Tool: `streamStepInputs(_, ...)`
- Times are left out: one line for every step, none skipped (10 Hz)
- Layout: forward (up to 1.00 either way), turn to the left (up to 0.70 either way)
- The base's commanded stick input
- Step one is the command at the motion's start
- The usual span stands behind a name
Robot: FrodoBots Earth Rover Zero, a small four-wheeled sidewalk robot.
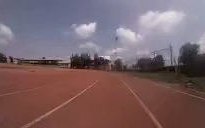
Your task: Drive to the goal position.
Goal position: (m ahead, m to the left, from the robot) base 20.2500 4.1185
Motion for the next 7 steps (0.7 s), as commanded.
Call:
streamStepInputs(0.70,0.00)
streamStepInputs(0.70,0.00)
streamStepInputs(0.70,0.00)
streamStepInputs(0.70,0.00)
streamStepInputs(0.70,0.00)
streamStepInputs(0.70,0.00)
streamStepInputs(0.70,0.00)
